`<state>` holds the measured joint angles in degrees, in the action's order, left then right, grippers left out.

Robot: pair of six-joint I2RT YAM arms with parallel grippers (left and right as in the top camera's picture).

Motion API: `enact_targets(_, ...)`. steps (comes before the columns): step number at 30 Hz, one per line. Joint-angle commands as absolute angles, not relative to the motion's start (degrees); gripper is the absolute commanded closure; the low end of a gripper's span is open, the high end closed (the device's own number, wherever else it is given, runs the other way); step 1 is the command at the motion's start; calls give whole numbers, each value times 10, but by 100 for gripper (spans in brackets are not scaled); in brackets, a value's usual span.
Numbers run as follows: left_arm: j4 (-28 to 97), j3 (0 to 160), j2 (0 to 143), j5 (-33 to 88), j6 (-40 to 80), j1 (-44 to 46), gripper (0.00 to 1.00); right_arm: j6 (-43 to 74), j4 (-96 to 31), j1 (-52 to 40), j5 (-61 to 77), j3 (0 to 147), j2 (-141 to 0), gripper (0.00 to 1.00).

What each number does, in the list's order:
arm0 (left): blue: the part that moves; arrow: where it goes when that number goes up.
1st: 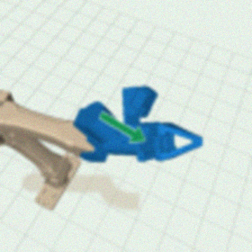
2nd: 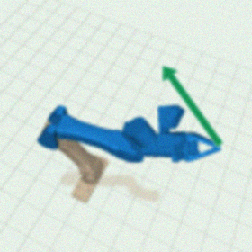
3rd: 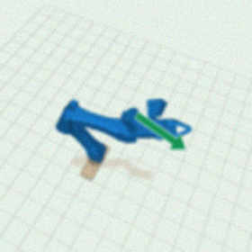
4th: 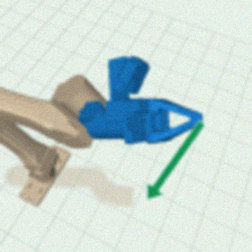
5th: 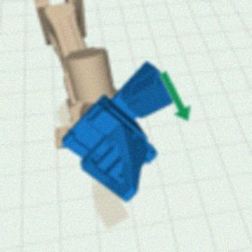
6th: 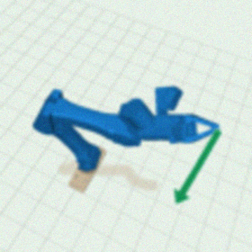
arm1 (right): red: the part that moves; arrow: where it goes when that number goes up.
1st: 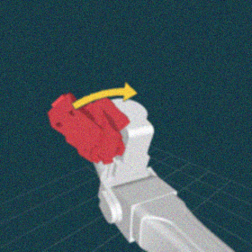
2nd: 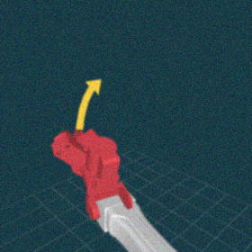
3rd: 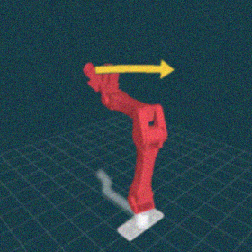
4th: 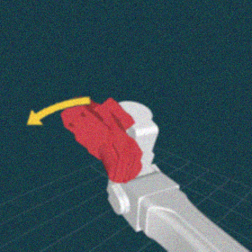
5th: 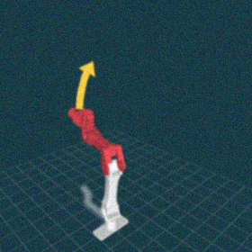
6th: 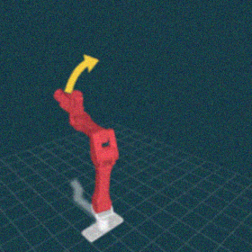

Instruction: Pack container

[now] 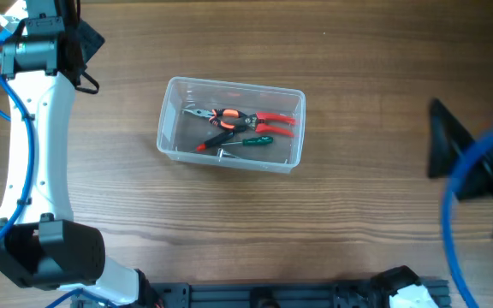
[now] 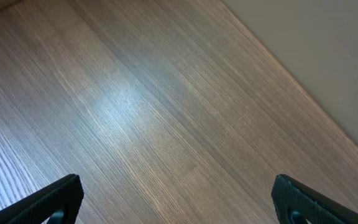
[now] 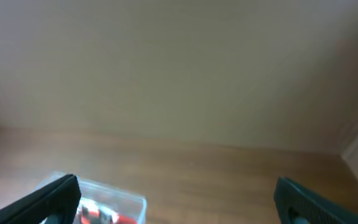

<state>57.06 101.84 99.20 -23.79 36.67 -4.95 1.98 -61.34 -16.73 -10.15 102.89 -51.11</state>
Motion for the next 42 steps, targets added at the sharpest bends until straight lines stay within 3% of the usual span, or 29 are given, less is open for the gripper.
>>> enact_targets(1,571,1021,979,-245,358,-50,0,34,-596,-107,-61,917,-434,0)
enact_targets(11,571,1021,979,-245,358,-50,0,-4,-451,9,107,535,-270,0)
enact_targets(19,571,1021,979,-245,358,-50,0,6,-405,14,111,297,-147,0)
enact_targets(28,571,1021,979,-245,358,-50,0,7,-390,14,124,192,-33,0)
enact_targets(42,571,1021,979,-245,358,-50,0,51,-389,14,145,108,-1,0)
